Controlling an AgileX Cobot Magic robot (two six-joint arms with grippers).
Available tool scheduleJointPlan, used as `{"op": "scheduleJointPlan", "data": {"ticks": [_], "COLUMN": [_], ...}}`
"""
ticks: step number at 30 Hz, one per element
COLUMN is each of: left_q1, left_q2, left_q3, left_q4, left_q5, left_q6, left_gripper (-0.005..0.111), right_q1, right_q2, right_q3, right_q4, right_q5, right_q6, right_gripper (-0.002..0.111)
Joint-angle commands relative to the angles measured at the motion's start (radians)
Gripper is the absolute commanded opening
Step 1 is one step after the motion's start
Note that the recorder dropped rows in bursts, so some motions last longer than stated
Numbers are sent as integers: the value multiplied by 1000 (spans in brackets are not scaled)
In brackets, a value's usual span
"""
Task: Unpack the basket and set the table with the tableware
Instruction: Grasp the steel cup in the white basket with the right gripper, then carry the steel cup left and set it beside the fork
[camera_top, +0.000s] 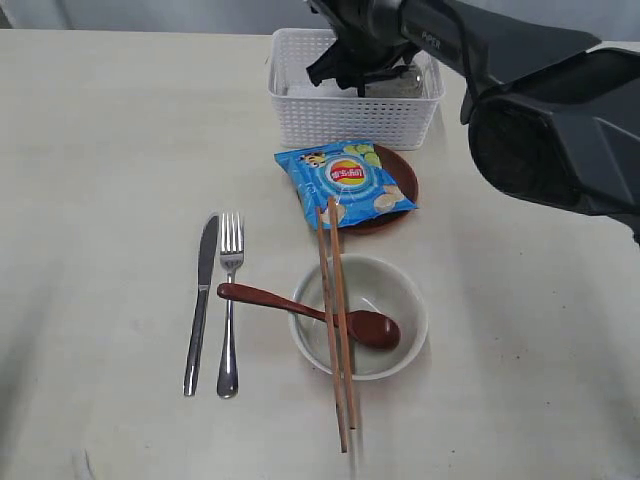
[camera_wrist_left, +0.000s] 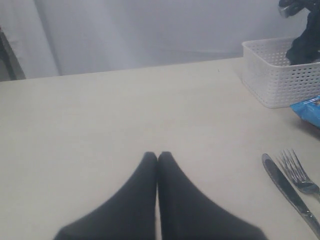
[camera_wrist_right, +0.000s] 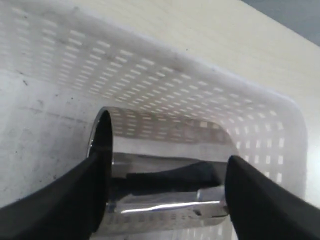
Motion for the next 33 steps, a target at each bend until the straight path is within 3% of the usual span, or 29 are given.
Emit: {"op": "scheduleJointPlan", "data": {"ticks": [1,12,24,33], "left_q1": [1,1,1,1], "left_q2": [-3,-3,-3,-3], "left_q3": [4,4,4,4], "left_q4": [5,5,5,5], "left_q5": [-2,-2,-2,-2], "left_q6": [4,4,4,4], "left_gripper": [0,0,0,0], "right_q1": [-3,0,0,-4], "right_q2": [0,-5,-76,-172], "right_q3": [-7,-7,-7,-7], "right_q4": [-23,-17,-1,129], "right_q5": [21,29,34,71], "right_q6": [3,-49,-70,-113], "right_gripper": [50,0,0,0]}}
